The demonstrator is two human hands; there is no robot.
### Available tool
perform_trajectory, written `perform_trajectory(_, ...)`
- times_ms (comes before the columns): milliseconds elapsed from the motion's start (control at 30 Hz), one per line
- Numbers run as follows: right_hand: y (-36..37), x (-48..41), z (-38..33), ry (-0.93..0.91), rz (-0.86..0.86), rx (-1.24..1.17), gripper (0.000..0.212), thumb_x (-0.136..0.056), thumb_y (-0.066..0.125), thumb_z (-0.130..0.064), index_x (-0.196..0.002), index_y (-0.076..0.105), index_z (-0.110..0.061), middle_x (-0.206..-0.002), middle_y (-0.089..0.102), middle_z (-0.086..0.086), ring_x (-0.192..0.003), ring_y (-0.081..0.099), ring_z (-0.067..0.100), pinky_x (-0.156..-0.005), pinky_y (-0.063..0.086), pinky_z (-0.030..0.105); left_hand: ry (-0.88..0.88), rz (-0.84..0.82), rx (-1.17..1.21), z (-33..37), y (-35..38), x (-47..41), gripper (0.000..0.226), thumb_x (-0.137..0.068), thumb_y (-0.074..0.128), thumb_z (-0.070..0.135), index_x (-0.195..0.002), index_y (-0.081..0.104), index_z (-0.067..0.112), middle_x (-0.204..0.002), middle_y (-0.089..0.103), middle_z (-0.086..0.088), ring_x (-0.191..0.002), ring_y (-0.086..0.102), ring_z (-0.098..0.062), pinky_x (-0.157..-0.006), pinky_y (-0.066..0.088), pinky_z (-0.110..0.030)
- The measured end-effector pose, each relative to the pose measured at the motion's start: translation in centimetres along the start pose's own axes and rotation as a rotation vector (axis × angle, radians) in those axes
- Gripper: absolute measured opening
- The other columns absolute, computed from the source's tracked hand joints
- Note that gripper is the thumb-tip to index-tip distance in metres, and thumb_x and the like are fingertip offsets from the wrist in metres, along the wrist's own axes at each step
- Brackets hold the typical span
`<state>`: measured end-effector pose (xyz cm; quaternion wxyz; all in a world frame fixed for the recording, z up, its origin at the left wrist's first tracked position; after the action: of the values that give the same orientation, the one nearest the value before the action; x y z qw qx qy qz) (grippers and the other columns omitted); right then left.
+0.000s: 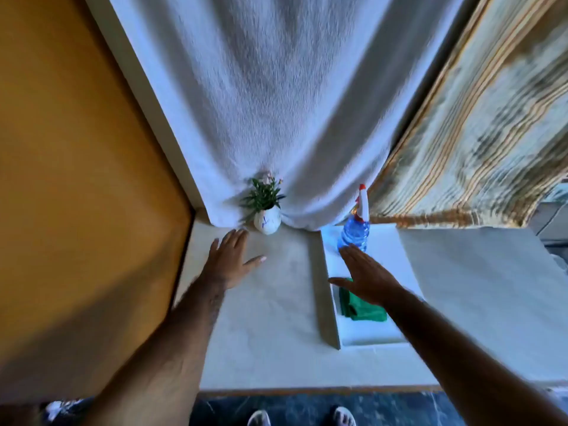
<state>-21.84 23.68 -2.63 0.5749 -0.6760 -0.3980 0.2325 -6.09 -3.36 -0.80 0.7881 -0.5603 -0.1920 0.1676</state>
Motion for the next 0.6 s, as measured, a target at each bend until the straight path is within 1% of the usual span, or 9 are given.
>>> perform_trajectory(100, 3.8, 1.6, 1.7, 0.100, -0.134, 0.029, 0.097, -0.093, 0.042, -0.074, -0.160, 0.025, -0.005, -0.168, 0.024, 0.013, -0.157, 0.015, 0.026, -0.127, 0.012, 0.038, -0.042, -0.071, -0.062, -1.3, 4.0, 1.2, 0.087, -0.096, 0.056, 0.065, -0.163, 0.029, 0.015, -0.175, 0.024, -0.003, -0.162, 0.021, -0.020, -0.130, 0.017, -0.050)
perform_trajectory(167, 5.8, 2.6, 2.5, 0.122, -0.134, 0.055, 0.113, -0.081, 0.019, -0.088, -0.159, 0.028, -0.007, -0.168, 0.025, 0.012, -0.157, 0.014, 0.027, -0.127, 0.015, 0.043, -0.077, -0.114, -0.065, -2.4, 7.1, 2.4, 0.087, -0.096, 0.054, 0.066, -0.163, 0.028, 0.017, -0.178, 0.014, -0.001, -0.163, 0.015, -0.019, -0.131, 0.016, -0.050)
perform_trajectory(200, 6.5, 3.0, 2.7, 0.128, -0.122, 0.048, 0.118, -0.076, 0.015, -0.091, -0.158, 0.031, -0.007, -0.168, 0.025, 0.012, -0.157, 0.013, 0.028, -0.127, 0.016, 0.045, -0.091, -0.133, -0.065, -2.8, 8.5, 3.0, 0.088, -0.096, 0.053, 0.067, -0.163, 0.028, 0.017, -0.178, 0.011, -0.001, -0.164, 0.013, -0.019, -0.131, 0.016, -0.051)
perform_trajectory(267, 7.8, 3.4, 3.4, 0.159, -0.092, -0.011, 0.111, -0.081, 0.031, -0.088, -0.158, 0.031, -0.008, -0.169, 0.020, 0.011, -0.158, 0.008, 0.028, -0.127, 0.013, 0.046, -0.118, -0.150, -0.081, -3.7, 10.7, 3.9, 0.091, -0.096, 0.051, 0.070, -0.164, 0.027, 0.015, -0.179, 0.010, -0.004, -0.164, 0.013, -0.021, -0.130, 0.018, -0.054)
perform_trajectory(300, 8.8, 3.6, 3.7, 0.169, -0.097, -0.020, 0.108, -0.084, 0.039, -0.084, -0.160, 0.027, -0.008, -0.170, 0.016, 0.011, -0.158, 0.004, 0.028, -0.128, 0.010, 0.045, -0.123, -0.162, -0.098, -4.0, 11.7, 4.2, 0.094, -0.094, 0.048, 0.073, -0.163, 0.028, 0.012, -0.178, 0.014, -0.006, -0.163, 0.017, -0.024, -0.129, 0.021, -0.057)
perform_trajectory(367, 10.4, 4.1, 4.1, 0.179, -0.083, -0.024, 0.108, -0.086, 0.038, -0.082, -0.162, 0.018, -0.008, -0.172, 0.007, 0.009, -0.158, -0.003, 0.025, -0.129, 0.004, 0.043, -0.096, -0.110, -0.100, -4.1, 12.6, 4.6, 0.103, -0.087, 0.038, 0.077, -0.157, 0.040, 0.001, -0.170, 0.034, -0.018, -0.155, 0.038, -0.035, -0.120, 0.036, -0.063)
perform_trajectory(433, 11.0, 4.5, 4.1, 0.190, -0.061, -0.057, 0.109, -0.086, 0.030, -0.084, -0.163, 0.011, -0.010, -0.172, 0.001, 0.006, -0.158, -0.008, 0.022, -0.129, 0.002, 0.043, -0.037, 0.005, -0.099, -4.1, 12.8, 4.6, 0.105, -0.088, 0.032, 0.079, -0.144, 0.055, -0.006, -0.155, 0.054, -0.025, -0.138, 0.057, -0.045, -0.107, 0.049, -0.068)
perform_trajectory(500, 11.0, 4.7, 4.2, 0.217, -0.024, -0.178, 0.110, -0.085, 0.030, -0.085, -0.164, 0.010, -0.011, -0.172, 0.001, 0.005, -0.158, -0.008, 0.019, -0.129, 0.002, 0.042, -0.028, 0.064, -0.129, -4.5, 13.3, 4.8, 0.100, -0.093, 0.029, 0.078, -0.143, 0.058, -0.004, -0.151, 0.059, -0.024, -0.135, 0.060, -0.045, -0.105, 0.050, -0.068)
perform_trajectory(600, 8.9, 3.9, 4.9, 0.334, 0.117, -0.476, 0.105, -0.088, 0.050, -0.078, -0.163, 0.015, -0.013, -0.172, 0.009, 0.005, -0.158, 0.002, 0.016, -0.129, 0.011, 0.045, -0.024, 0.122, -0.171, -5.2, 14.4, 5.2, 0.091, -0.092, 0.042, 0.070, -0.150, 0.052, 0.001, -0.158, 0.053, -0.020, -0.142, 0.055, -0.040, -0.113, 0.047, -0.066)
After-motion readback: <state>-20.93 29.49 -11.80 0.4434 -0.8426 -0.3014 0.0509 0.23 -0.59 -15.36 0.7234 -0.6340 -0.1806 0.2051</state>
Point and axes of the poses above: each hand's wrist, its own x-axis away from the middle knuckle, its own y-axis out of the palm, z = x × y, the point moved 7 cm from there along -x, towards the middle knuckle
